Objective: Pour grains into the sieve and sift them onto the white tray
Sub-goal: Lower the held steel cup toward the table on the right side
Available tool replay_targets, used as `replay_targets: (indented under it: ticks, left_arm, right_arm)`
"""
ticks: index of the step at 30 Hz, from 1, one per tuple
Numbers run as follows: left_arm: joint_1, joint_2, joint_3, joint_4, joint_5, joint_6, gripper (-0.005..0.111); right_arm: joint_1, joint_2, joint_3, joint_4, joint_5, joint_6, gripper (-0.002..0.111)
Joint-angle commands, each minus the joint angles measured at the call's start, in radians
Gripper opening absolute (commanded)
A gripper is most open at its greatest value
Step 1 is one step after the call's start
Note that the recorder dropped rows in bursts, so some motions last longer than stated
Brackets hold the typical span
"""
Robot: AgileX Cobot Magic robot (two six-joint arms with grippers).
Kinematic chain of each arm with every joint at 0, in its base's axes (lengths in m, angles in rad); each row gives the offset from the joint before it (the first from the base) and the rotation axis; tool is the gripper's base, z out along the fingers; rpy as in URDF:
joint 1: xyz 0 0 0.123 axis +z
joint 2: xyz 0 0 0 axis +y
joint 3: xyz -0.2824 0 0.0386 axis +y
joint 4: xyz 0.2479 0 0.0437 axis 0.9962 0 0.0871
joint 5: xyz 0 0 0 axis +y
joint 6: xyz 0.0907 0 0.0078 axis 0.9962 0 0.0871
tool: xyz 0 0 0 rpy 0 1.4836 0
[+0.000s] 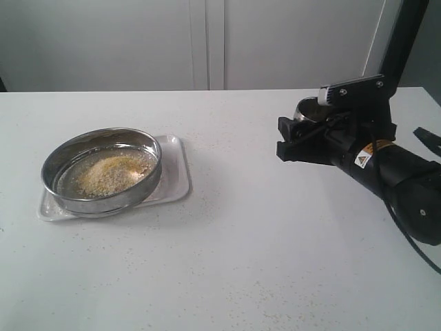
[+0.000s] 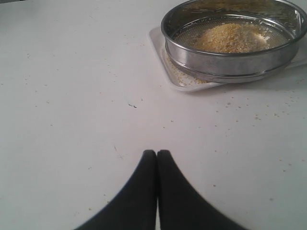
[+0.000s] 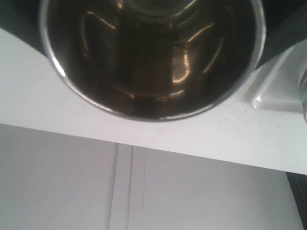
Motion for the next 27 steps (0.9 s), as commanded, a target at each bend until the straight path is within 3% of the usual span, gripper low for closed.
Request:
replay_targets:
  ticks: [1, 19, 27]
  left_arm:
    - [0.002, -0.004, 0.005, -0.007, -0.001, 0.000, 0.000]
    - [0.002, -0.004, 0.005, -0.007, -0.001, 0.000, 0.000]
    - [0.002, -0.004, 0.005, -0.007, -0.001, 0.000, 0.000]
  right_arm:
    - [-0.005, 0.023, 0.005, 0.011, -0.063, -0.024, 0.000]
    - [-0.005, 0.191, 0.005, 0.011, -0.249, -0.032, 0.000]
    - [-0.005, 0.274, 0.005, 0.102, -0.335, -0.051, 0.000]
